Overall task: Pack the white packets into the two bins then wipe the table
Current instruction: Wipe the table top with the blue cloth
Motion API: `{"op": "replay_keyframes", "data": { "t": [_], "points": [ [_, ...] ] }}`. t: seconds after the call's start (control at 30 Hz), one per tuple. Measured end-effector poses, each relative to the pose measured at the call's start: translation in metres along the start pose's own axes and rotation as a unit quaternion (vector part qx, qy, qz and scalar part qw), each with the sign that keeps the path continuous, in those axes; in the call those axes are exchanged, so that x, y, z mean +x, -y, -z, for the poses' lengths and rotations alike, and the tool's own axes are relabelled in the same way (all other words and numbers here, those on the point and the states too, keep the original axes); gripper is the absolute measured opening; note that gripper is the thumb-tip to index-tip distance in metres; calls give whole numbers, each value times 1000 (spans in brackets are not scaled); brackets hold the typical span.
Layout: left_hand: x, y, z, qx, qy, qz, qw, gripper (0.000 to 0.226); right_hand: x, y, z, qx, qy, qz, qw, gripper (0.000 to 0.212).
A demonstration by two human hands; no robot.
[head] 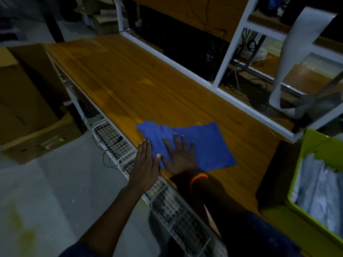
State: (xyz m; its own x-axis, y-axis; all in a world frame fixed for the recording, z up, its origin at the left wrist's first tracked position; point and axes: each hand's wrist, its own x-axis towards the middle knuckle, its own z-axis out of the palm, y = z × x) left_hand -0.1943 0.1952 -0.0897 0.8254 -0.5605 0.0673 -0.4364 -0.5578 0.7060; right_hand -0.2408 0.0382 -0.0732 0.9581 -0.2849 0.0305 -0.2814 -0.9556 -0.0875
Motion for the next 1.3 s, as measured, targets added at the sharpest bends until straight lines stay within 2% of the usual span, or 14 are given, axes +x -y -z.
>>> {"op": "replay_keyframes", "data": {
  "t": [0.1,0.17,0.23,0.3,0.37,0.43,0.5,0.57,0.73,0.83,0.9,1.07,1.3],
  "points": [
    [-27,-14,4,-23,-17,7,1000,86,-51,1,0,-16,12,111,994,65],
    [-32,-26,6,15,-26,5,1000,84,-68,-16,8,-37,46,174,983,72],
    [-31,-35,2,69,-14,-11,997,80,-67,-39,22,-37,102,191,975,76],
    [-26,-44,-4,80,15,-20,997,79,-55,-66,31,-43,143,125,981,83],
    [-18,-54,-13,81,49,-37,995,78,-38,-94,33,-27,141,-2,990,94],
    [-12,-65,-29,157,66,-68,983,69,-20,-121,33,34,128,-162,978,86],
    [-3,-75,-43,220,66,-59,971,63,2,-145,32,74,92,-284,951,79],
    [3,-78,-49,245,58,-37,967,64,26,-166,31,80,63,-354,930,80],
    [5,-71,-51,296,68,-39,952,80,79,-241,35,109,16,-466,878,88],
    [6,-72,-53,304,67,-43,949,84,90,-281,34,145,-8,-516,844,95],
    [6,-72,-51,309,66,-45,948,84,91,-286,35,138,-16,-531,836,93],
    [5,-73,-51,302,61,-42,950,80,70,-262,41,129,-18,-521,844,87],
    [1,-77,-49,281,39,-44,958,65,4,-157,33,111,-6,-458,882,82]
  ]
}}
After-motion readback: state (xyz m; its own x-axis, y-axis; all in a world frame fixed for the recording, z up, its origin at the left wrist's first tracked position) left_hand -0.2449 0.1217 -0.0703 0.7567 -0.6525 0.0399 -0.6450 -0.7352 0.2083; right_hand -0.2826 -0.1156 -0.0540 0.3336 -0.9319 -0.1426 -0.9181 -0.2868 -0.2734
